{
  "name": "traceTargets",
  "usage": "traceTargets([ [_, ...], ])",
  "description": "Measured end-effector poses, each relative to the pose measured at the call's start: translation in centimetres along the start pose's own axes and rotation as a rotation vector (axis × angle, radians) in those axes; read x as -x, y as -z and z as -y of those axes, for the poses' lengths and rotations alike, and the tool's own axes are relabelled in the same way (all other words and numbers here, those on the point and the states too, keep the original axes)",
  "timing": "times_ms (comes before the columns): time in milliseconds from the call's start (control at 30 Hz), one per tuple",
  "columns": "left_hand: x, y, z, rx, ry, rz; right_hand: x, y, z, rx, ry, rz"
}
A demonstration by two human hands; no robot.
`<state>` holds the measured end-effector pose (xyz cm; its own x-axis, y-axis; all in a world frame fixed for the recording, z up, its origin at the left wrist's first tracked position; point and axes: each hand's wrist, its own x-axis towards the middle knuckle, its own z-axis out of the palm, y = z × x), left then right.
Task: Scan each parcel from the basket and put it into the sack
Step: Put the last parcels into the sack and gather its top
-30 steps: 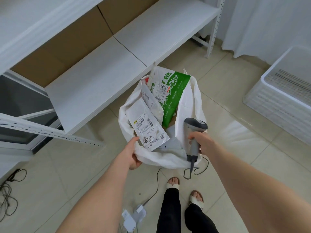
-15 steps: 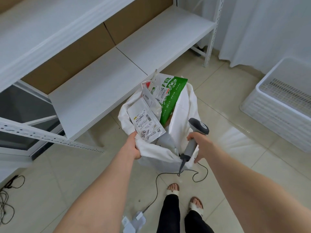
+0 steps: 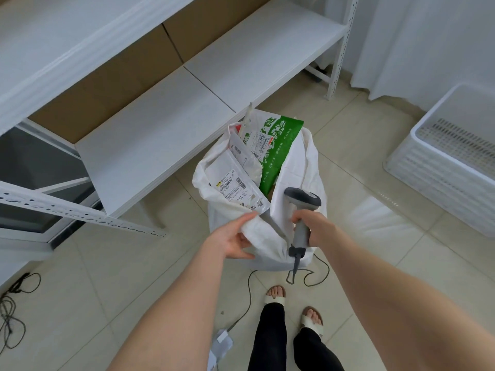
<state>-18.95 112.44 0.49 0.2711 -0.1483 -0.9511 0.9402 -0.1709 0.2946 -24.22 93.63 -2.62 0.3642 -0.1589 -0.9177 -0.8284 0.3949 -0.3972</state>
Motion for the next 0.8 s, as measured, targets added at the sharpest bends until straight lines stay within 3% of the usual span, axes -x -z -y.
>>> traceTargets([
  [100, 0.1, -2.2, 1.3, -0.165, 0.033, -0.004, 0.4, 0.2, -0.2, -0.019, -0.013, 0.015],
  [367, 0.4, -3.1, 1.4, 0.052, 0.039, -0.218, 2.2, 3.2, 0.7, -0.019, 0.016, -0.016],
  [600, 1.7, -3.1, 0.2, 0.207, 0.061, -0.159, 3.2, 3.4, 0.3, -0.059, -0.007, 0.041],
  [800, 2.9, -1.7, 0.1, 0.117, 0.083, -0.018, 1.9, 1.7, 0.7, -0.221, 0.041, 0.056],
])
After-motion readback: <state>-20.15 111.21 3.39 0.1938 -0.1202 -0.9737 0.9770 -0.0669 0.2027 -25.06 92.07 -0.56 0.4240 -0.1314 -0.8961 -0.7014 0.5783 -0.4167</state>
